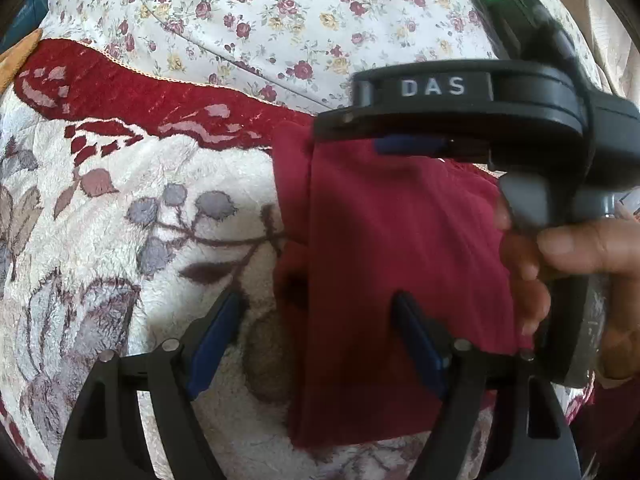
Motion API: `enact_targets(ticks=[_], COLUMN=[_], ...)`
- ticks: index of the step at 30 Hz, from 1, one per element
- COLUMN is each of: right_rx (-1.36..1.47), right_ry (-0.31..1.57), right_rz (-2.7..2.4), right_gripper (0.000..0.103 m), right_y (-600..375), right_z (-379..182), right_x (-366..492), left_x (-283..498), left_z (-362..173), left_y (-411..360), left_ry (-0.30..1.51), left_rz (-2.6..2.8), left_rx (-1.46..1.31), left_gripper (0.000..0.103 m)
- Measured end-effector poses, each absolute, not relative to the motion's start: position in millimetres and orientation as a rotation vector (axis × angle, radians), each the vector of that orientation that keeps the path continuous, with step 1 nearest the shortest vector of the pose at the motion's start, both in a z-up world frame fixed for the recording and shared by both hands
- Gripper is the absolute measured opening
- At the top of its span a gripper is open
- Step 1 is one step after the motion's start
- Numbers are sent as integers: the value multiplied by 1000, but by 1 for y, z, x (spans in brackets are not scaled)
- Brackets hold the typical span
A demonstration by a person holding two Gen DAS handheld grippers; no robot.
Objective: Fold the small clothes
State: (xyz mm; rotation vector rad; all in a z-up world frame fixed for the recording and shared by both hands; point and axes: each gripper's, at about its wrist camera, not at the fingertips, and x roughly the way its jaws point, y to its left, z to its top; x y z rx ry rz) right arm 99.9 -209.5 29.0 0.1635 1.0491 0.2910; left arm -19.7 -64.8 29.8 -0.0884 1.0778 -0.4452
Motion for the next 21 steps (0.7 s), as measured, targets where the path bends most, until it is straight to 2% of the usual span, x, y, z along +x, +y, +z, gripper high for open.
enact_targets(ticks=[3,4,5,7,8,21], right_rx=[113,82,49,21,32,129], right_ry=[1068,1077,1087,1070,1051,1051], right_rz=[307,292,265,241,249,318], right_gripper=[66,62,54,17,9,8], right_y=[-190,-185,-182,-182,-184,-194], right_z=[21,17,12,12,16,18], right_x=[106,108,110,110,110,115], left_x=[-20,-20,-20,-19,-19,-9], left_z=[30,30,30,29,30,28], left_y=[-65,-65,-65,-64,-63,-55], left_ry=[1078,1078,1078,1081,1082,1091], left_rz=[-445,-446,-446,-446,-447,-439], left_rx=[-90,-91,-92,-96,-98,-139], left_gripper=[80,80,80,80,80,82])
